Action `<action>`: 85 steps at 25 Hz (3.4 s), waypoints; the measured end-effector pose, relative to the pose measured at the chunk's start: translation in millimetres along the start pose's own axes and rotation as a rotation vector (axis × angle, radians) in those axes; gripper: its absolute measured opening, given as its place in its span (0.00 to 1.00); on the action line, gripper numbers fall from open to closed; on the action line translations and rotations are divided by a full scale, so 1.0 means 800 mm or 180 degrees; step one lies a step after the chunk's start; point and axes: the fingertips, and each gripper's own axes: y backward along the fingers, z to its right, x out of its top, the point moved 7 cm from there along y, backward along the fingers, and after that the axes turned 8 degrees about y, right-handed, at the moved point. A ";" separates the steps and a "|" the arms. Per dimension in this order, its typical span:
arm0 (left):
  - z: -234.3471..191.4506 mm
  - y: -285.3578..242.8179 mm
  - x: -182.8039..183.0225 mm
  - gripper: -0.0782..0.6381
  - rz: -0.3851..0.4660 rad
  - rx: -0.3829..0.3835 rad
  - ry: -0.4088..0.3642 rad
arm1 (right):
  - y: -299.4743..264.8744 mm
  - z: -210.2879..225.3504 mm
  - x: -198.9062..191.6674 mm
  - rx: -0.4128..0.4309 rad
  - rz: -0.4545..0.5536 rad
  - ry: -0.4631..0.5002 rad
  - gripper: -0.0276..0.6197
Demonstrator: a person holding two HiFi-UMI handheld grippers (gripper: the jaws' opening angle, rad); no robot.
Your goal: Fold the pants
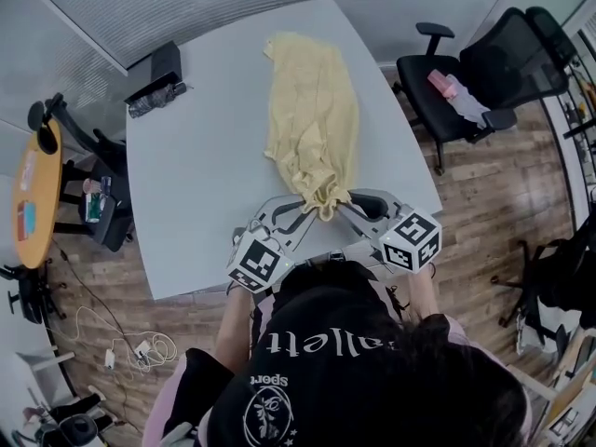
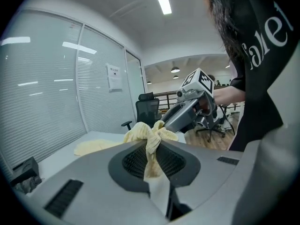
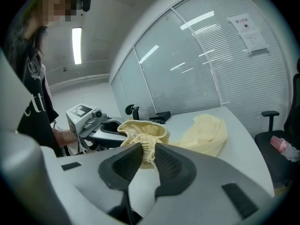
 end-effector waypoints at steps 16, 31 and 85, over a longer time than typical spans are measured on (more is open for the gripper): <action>-0.004 0.038 0.073 0.19 0.0250 -0.0731 -0.0336 | 0.035 -0.024 0.075 0.0678 0.0185 0.0398 0.19; -0.117 -0.024 0.088 0.19 0.0168 -0.0239 -0.0509 | -0.015 0.094 0.106 0.0210 0.0185 0.0464 0.19; -0.232 -0.130 -0.025 0.50 -0.0321 0.0674 0.0674 | -0.156 0.230 0.046 -0.0696 -0.0089 0.0576 0.39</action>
